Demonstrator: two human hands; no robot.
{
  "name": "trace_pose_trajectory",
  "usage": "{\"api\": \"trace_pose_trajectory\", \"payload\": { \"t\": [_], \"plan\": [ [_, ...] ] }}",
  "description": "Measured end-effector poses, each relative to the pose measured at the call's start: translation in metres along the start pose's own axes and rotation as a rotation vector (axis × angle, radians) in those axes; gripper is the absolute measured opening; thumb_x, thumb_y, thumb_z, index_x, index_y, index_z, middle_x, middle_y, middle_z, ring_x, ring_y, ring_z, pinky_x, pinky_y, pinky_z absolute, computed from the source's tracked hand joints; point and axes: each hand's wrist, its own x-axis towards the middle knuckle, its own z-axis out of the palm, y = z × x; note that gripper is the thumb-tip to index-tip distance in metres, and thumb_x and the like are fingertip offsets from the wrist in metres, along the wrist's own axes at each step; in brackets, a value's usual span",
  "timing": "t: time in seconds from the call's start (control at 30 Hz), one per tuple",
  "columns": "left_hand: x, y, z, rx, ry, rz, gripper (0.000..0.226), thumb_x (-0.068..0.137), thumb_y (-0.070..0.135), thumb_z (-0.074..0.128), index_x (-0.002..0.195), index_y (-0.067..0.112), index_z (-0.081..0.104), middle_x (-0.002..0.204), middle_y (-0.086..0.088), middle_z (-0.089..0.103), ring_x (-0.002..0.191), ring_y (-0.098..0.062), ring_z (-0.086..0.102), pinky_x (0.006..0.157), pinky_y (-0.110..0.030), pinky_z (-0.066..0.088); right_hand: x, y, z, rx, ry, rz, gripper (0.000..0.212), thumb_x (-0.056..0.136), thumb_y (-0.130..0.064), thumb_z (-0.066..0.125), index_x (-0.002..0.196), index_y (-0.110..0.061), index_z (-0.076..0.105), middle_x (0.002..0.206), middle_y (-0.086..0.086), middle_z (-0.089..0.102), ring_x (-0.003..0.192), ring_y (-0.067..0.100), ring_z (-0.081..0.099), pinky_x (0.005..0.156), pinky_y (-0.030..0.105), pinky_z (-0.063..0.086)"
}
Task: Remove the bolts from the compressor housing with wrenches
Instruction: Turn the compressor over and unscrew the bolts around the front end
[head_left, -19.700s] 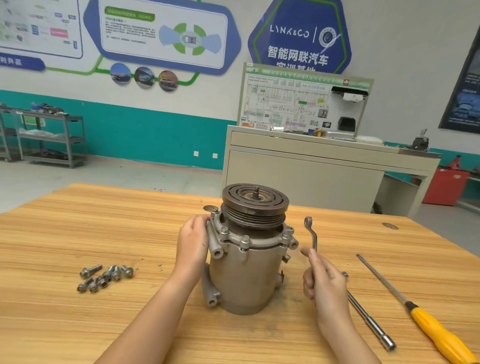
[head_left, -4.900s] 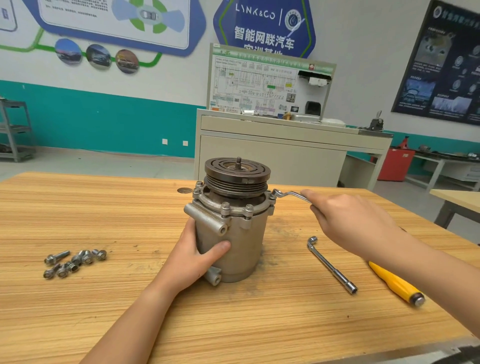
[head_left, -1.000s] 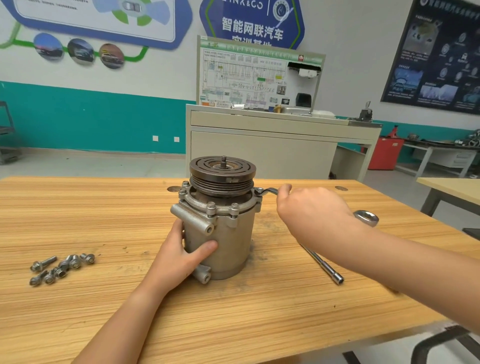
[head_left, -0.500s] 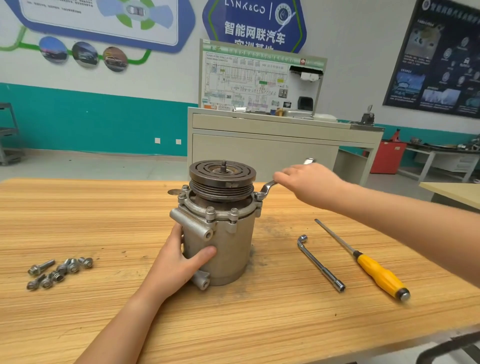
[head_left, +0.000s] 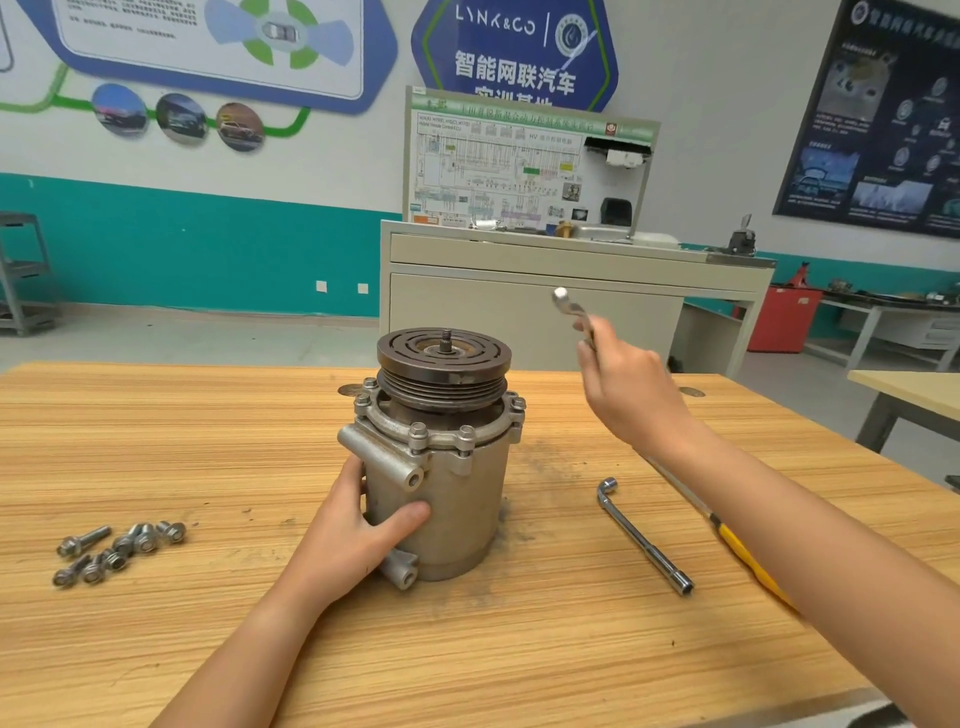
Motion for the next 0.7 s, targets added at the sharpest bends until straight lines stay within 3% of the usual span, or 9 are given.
{"api": "trace_pose_trajectory", "payload": {
  "t": [0.1, 0.2, 0.27, 0.43, 0.57, 0.63, 0.7],
  "plan": [
    [0.000, 0.000, 0.000, 0.003, 0.004, 0.006, 0.058, 0.059, 0.057, 0.071, 0.108, 0.050, 0.040, 0.111, 0.027, 0.054, 0.095, 0.028, 0.046, 0.067, 0.000, 0.040, -0.030, -0.008, -0.019, -0.317, -0.213, -0.052, 0.033, 0.095, -0.009, 0.035, 0.128, -0.012, 0.033, 0.056, -0.004, 0.040, 0.045, 0.017, 0.038, 0.041, 0.027, 0.021],
    [0.000, 0.000, 0.000, -0.008, -0.008, -0.001, 0.056, 0.067, 0.053, 0.076, 0.109, 0.052, 0.038, 0.113, 0.026, 0.054, 0.097, 0.024, 0.047, 0.072, -0.006, 0.041, -0.048, -0.022, -0.033, -0.413, -0.337, -0.070, 0.059, 0.088, -0.002, 0.034, 0.142, -0.016, 0.014, 0.058, -0.005, 0.033, 0.047, 0.013, 0.027, 0.041, 0.027, 0.015],
    [0.000, -0.001, 0.000, 0.006, -0.002, 0.002, 0.052, 0.070, 0.044, 0.074, 0.107, 0.051, 0.038, 0.112, 0.028, 0.052, 0.095, 0.027, 0.046, 0.070, -0.003, 0.040, -0.050, -0.030, -0.039, -0.454, -0.381, -0.061, 0.068, 0.085, 0.000, 0.035, 0.145, -0.016, 0.008, 0.058, -0.004, 0.031, 0.048, 0.014, 0.027, 0.042, 0.027, 0.015],
    [0.001, -0.003, 0.000, 0.026, 0.003, 0.020, 0.050, 0.078, 0.028, 0.073, 0.106, 0.051, 0.038, 0.111, 0.030, 0.051, 0.092, 0.031, 0.044, 0.066, 0.004, 0.036, -0.042, -0.045, -0.044, -0.492, -0.441, -0.044, 0.065, 0.085, 0.002, 0.037, 0.144, -0.010, 0.013, 0.058, -0.002, 0.029, 0.062, 0.022, 0.037, 0.042, 0.027, 0.016],
    [0.001, -0.004, 0.000, 0.007, -0.009, 0.011, 0.051, 0.077, 0.031, 0.073, 0.107, 0.053, 0.038, 0.111, 0.029, 0.053, 0.095, 0.028, 0.046, 0.068, -0.001, 0.040, -0.031, -0.059, -0.043, -0.559, -0.500, -0.051, 0.042, 0.086, 0.003, 0.036, 0.128, -0.001, 0.036, 0.059, -0.001, 0.031, 0.057, 0.020, 0.037, 0.040, 0.026, 0.021],
    [0.000, -0.004, -0.001, 0.001, -0.010, 0.010, 0.051, 0.077, 0.031, 0.073, 0.107, 0.053, 0.038, 0.112, 0.028, 0.053, 0.095, 0.029, 0.046, 0.067, 0.001, 0.040, -0.031, -0.065, -0.043, -0.609, -0.523, -0.075, 0.045, 0.088, 0.001, 0.038, 0.132, 0.004, 0.031, 0.065, 0.002, 0.039, 0.062, 0.022, 0.040, 0.039, 0.026, 0.022],
    [0.000, -0.004, -0.001, -0.003, -0.012, 0.004, 0.051, 0.075, 0.034, 0.073, 0.107, 0.053, 0.039, 0.112, 0.029, 0.053, 0.095, 0.028, 0.046, 0.069, -0.002, 0.041, -0.032, -0.068, -0.043, -0.637, -0.515, -0.128, 0.050, 0.091, -0.004, 0.035, 0.138, 0.007, 0.021, 0.083, 0.008, 0.056, 0.064, 0.023, 0.040, 0.038, 0.026, 0.021]
  ]
}}
